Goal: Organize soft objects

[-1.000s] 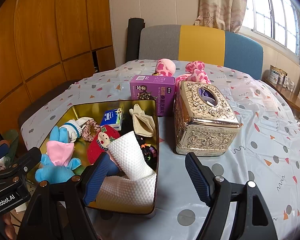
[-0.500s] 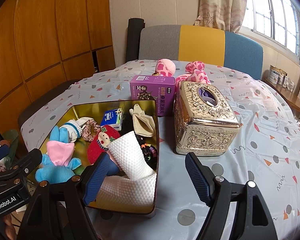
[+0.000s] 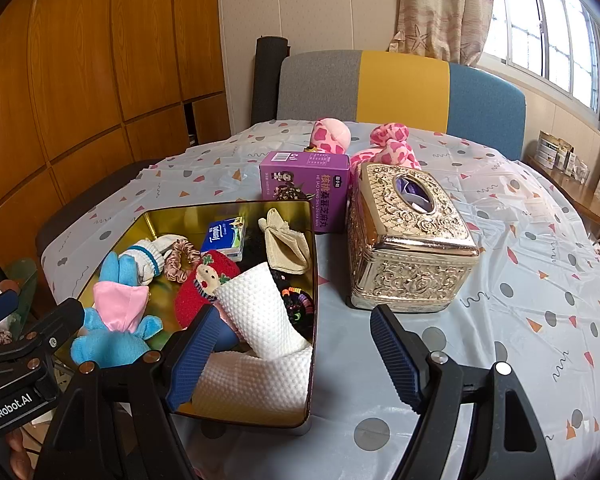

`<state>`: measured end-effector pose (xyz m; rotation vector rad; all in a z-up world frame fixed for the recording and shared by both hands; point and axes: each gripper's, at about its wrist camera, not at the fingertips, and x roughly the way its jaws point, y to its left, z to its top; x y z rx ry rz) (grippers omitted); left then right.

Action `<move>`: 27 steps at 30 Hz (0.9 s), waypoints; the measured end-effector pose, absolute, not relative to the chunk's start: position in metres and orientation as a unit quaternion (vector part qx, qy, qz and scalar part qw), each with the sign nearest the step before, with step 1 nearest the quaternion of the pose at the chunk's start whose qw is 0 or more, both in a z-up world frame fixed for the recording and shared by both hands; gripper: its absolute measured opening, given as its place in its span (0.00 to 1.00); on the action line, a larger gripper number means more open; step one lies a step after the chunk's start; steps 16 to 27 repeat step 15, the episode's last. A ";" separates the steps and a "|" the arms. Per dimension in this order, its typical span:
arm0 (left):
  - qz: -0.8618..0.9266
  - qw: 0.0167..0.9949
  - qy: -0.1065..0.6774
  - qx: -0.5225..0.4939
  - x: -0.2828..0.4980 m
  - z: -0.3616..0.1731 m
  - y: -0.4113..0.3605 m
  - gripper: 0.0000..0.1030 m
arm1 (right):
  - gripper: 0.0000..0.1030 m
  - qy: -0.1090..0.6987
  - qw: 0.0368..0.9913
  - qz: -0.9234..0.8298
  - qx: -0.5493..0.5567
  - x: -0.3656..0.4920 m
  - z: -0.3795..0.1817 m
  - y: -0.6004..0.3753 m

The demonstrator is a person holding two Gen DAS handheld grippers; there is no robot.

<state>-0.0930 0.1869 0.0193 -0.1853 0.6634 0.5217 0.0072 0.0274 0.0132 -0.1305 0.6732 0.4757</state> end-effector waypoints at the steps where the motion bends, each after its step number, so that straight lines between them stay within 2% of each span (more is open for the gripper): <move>1: 0.253 0.908 0.322 -0.090 -0.093 0.019 0.187 1.00 | 0.77 0.327 0.914 0.231 -0.063 0.007 0.013 0.027; 6: 0.252 0.908 0.322 -0.088 -0.094 0.018 0.185 0.99 | 0.77 0.328 0.914 0.230 -0.063 0.007 0.013 0.027; 8: 0.254 0.908 0.320 -0.089 -0.094 0.018 0.186 0.94 | 0.77 0.328 0.914 0.230 -0.062 0.008 0.013 0.027; 10: 0.251 0.910 0.318 -0.090 -0.094 0.018 0.187 0.93 | 0.77 0.329 0.914 0.229 -0.060 0.008 0.012 0.025; 12: 0.252 0.911 0.316 -0.082 -0.093 0.018 0.187 0.93 | 0.77 0.331 0.914 0.229 -0.060 0.009 0.011 0.025; 14: 0.247 0.911 0.319 -0.084 -0.092 0.018 0.187 1.00 | 0.77 0.333 0.913 0.228 -0.058 0.010 0.010 0.024; 27: 0.244 0.911 0.322 -0.085 -0.091 0.017 0.188 1.00 | 0.77 0.334 0.913 0.227 -0.057 0.011 0.010 0.022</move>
